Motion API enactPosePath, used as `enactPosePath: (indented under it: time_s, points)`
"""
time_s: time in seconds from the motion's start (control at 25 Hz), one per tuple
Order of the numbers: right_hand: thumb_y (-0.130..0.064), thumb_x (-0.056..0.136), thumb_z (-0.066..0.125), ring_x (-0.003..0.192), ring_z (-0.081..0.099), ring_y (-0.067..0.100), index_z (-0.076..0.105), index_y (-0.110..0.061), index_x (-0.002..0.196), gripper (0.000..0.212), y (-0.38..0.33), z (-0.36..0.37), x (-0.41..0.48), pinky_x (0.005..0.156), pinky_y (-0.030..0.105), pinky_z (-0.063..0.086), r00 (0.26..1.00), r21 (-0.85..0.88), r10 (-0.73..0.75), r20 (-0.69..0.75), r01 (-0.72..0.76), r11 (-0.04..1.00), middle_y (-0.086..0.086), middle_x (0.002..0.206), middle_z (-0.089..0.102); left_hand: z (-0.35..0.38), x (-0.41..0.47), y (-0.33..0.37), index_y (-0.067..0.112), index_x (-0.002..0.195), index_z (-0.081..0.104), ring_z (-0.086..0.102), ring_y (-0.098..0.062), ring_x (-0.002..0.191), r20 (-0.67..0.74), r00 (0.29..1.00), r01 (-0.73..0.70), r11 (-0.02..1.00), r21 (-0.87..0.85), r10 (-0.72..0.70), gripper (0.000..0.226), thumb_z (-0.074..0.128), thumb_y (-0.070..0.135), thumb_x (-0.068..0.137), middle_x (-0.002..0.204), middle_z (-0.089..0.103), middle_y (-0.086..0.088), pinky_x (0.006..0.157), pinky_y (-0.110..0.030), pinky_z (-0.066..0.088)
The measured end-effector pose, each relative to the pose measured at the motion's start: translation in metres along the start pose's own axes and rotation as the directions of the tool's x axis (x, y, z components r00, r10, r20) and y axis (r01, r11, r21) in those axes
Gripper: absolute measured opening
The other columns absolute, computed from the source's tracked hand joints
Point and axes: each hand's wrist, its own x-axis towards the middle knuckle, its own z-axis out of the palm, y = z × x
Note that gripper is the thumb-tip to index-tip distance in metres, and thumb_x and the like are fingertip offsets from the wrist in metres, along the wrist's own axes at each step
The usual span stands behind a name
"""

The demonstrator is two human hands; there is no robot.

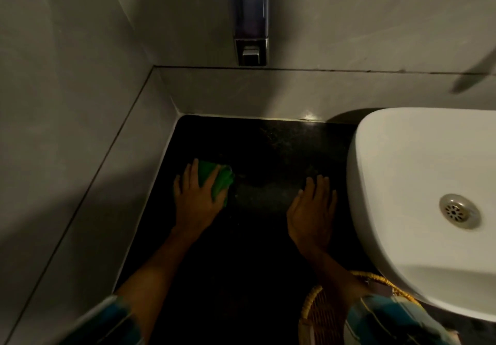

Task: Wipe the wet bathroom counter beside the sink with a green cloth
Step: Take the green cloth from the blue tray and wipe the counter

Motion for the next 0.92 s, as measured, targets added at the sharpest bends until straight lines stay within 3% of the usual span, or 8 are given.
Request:
enactPosePath:
  time_s: [0.08,0.24,0.32,0.4,0.56,0.76,0.84,0.92]
  points:
    - [-0.017,0.093,0.046,0.137,0.04,0.035,0.053,-0.003,0.13,0.04,-0.001,0.006,0.001,0.113,0.053,0.028,1.0,-0.019,0.007,0.004,-0.007,1.0,0.022,0.141,0.051,0.008,0.018,0.033,0.03,0.137,0.046,0.028,-0.04,0.141,-0.056,0.997,0.06,0.998,-0.014,-0.061,0.052,0.045,0.047,0.088,0.155,0.028,-0.023,0.113,-0.056,0.022]
    - [-0.008,0.086,0.041,0.138,0.037,0.036,0.053,-0.003,0.13,0.046,0.011,0.003,-0.01,0.115,0.055,0.027,1.0,0.042,0.005,0.024,-0.006,0.999,0.021,0.142,0.048,0.031,-0.037,0.081,0.039,0.139,0.037,0.034,-0.039,0.138,-0.008,0.981,-0.192,0.981,0.014,0.192,0.059,0.042,0.051,0.081,0.154,0.031,-0.02,0.108,-0.058,0.029]
    - [-0.008,0.08,0.036,0.139,0.036,0.037,0.052,-0.003,0.13,0.053,0.024,0.004,-0.001,0.116,0.055,0.026,0.999,0.066,0.037,0.038,-0.04,0.997,0.022,0.143,0.047,0.041,-0.025,0.09,0.039,0.139,0.036,0.033,-0.039,0.138,0.019,0.975,-0.221,0.975,-0.007,0.221,0.06,0.04,0.05,0.08,0.154,0.031,-0.02,0.108,-0.058,0.029]
    - [-0.011,0.078,0.034,0.138,0.038,0.038,0.054,-0.002,0.129,0.056,0.018,0.003,0.001,0.115,0.055,0.025,1.0,0.043,0.009,0.027,-0.01,0.999,0.023,0.142,0.048,0.034,0.011,0.089,0.036,0.139,0.038,0.027,-0.041,0.141,0.001,0.995,-0.101,0.995,0.004,0.101,0.057,0.041,0.048,0.084,0.155,0.026,-0.022,0.112,-0.06,0.022]
    - [-0.006,0.076,0.055,0.137,0.039,0.038,0.053,-0.002,0.13,0.054,0.003,0.004,0.004,0.114,0.054,0.025,0.997,0.028,-0.033,0.07,0.031,0.999,0.023,0.142,0.049,0.028,0.076,0.114,0.031,0.146,0.029,0.008,-0.042,0.146,0.032,0.99,0.143,0.983,-0.114,-0.14,0.061,0.042,0.051,0.089,0.158,0.011,-0.025,0.117,-0.061,0.004]
    - [-0.006,0.077,0.059,0.138,0.039,0.038,0.053,-0.003,0.13,0.053,0.008,0.001,0.002,0.115,0.053,0.024,0.992,0.01,-0.033,0.119,0.032,0.999,0.024,0.141,0.049,0.002,0.049,0.113,0.029,0.15,0.004,-0.014,-0.031,0.148,0.106,0.988,0.131,0.967,-0.22,-0.109,0.075,0.027,0.066,0.089,0.161,-0.008,-0.017,0.118,-0.052,-0.011]
    - [-0.006,0.084,0.052,0.142,0.031,0.034,0.051,-0.005,0.133,0.049,0.004,-0.007,0.005,0.118,0.049,0.017,0.985,0.07,-0.005,0.175,-0.007,0.998,0.022,0.147,0.043,-0.021,0.0,0.106,0.027,0.15,0.012,-0.008,-0.028,0.149,-0.014,0.999,0.038,0.959,-0.28,-0.044,0.068,0.032,0.058,0.092,0.162,0.004,-0.014,0.12,-0.051,-0.002]
    - [-0.007,0.091,0.044,0.146,0.023,0.03,0.048,-0.006,0.136,0.045,0.002,-0.026,0.01,0.119,0.045,0.012,0.969,0.16,0.044,0.245,-0.085,0.984,0.018,0.152,0.036,-0.043,-0.063,0.097,0.028,0.146,0.026,-0.001,-0.025,0.149,-0.036,0.999,-0.005,0.951,-0.308,-0.007,0.059,0.039,0.049,0.093,0.16,0.019,-0.01,0.12,-0.05,0.007]
